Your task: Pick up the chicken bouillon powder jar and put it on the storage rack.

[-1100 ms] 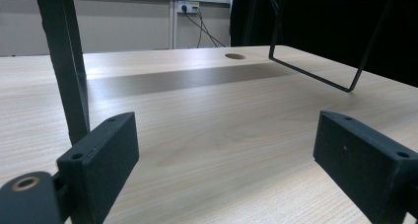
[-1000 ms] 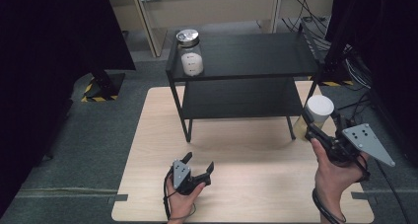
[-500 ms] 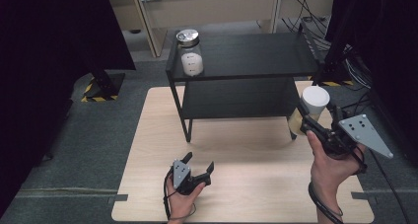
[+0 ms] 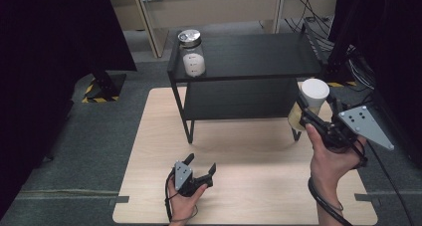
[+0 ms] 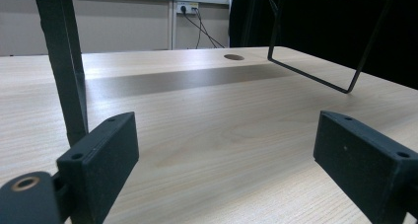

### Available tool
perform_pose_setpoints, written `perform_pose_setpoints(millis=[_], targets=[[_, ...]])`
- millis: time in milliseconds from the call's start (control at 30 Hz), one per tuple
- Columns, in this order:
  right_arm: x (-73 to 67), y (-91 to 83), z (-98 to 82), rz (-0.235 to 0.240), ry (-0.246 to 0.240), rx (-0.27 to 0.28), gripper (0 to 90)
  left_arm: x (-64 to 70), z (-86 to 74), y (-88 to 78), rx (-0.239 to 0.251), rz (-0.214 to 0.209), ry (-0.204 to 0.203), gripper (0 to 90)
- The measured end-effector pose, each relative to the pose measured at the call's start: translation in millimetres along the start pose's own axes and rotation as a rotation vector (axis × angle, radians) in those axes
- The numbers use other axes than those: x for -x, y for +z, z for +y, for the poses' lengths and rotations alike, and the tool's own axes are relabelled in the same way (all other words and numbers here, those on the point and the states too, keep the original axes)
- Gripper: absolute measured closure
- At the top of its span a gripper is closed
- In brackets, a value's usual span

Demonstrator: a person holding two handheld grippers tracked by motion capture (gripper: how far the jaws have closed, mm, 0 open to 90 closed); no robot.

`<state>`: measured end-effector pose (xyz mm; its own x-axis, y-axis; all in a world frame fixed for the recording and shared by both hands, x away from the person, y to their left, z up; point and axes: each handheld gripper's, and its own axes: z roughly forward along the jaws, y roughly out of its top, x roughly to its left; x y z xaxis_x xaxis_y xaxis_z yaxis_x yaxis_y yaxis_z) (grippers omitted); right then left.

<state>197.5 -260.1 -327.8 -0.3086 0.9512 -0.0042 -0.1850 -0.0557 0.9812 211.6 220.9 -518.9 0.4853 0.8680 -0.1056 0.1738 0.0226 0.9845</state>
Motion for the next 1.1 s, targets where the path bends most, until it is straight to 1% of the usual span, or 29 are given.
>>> perform_pose_setpoints(millis=[267,467,767,933,1100], targets=[[-1.6,7.1,8.7,0.004,-0.007,0.005,33.8,0.0,0.0,0.0,0.0,0.0,0.001,9.4],[-1.2,11.3,13.5,0.004,0.003,0.007,33.8,0.0,0.2,0.0,-0.001,0.0,0.002,9.4],[-2.0,18.9,22.4,0.002,0.001,0.01,33.8,-0.2,0.4,0.1,-0.002,0.0,0.0,9.4],[-2.0,23.1,28.4,0.01,0.001,0.004,33.8,0.4,0.4,0.2,-0.002,0.0,0.005,9.4],[-2.3,27.7,34.4,0.004,-0.004,-0.001,33.8,0.8,0.2,0.1,-0.001,0.002,0.005,9.5]])
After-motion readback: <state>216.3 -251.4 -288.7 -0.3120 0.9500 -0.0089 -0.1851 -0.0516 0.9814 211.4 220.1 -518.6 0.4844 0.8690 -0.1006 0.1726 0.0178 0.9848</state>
